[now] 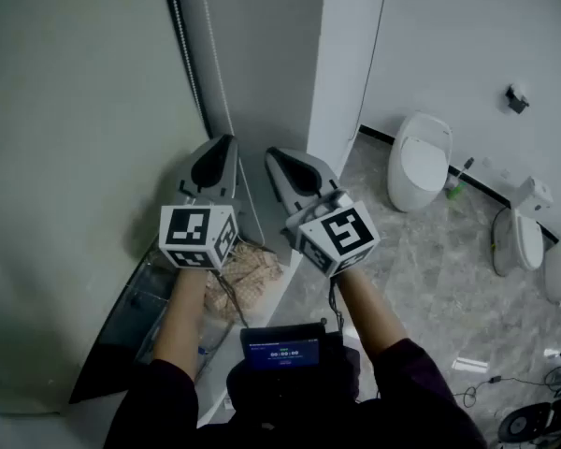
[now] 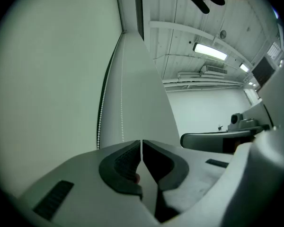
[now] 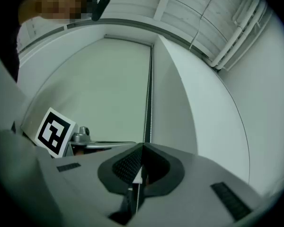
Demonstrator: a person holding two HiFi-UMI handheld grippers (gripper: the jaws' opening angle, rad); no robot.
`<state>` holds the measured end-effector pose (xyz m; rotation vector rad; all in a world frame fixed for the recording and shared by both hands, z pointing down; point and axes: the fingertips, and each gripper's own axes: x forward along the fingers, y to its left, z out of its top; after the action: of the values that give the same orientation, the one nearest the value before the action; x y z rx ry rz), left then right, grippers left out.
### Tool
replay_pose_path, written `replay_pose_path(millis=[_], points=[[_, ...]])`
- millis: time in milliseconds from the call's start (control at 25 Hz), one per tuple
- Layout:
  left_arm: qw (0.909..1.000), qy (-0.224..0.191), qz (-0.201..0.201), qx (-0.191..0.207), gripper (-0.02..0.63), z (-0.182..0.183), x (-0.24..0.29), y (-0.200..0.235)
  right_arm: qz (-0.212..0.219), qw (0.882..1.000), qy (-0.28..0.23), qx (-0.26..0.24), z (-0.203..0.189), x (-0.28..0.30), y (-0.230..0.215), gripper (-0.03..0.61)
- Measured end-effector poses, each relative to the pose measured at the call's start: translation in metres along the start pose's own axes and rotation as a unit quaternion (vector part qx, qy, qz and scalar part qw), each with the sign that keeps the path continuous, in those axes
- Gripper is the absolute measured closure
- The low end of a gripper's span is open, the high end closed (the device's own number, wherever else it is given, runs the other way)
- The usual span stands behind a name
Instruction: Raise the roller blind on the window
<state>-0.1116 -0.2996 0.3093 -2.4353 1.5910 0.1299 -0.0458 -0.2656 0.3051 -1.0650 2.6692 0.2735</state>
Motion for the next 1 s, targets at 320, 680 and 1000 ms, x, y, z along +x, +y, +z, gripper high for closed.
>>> replay_pose_path(millis=[320, 680, 1000], points=[[0.9995, -0.002, 0.027, -0.019, 0.600, -0.012, 0.017, 0.021, -0.003, 1.000, -0.005, 0.008, -0.010, 0.000, -0.007, 0.570], [0.9973, 0.055, 0.048, -0.013, 0.554, -0.029, 0.070, 0.041, 0.020, 0.999, -0.005, 0.050, 0.002, 0.005, -0.008, 0.569], [0.9996, 0.022, 0.016, 0.005, 0.597, -0.024, 0.028, 0.013, 0.037, 0.998, 0.035, 0.034, 0.025, 0.046, -0.012, 0.521]])
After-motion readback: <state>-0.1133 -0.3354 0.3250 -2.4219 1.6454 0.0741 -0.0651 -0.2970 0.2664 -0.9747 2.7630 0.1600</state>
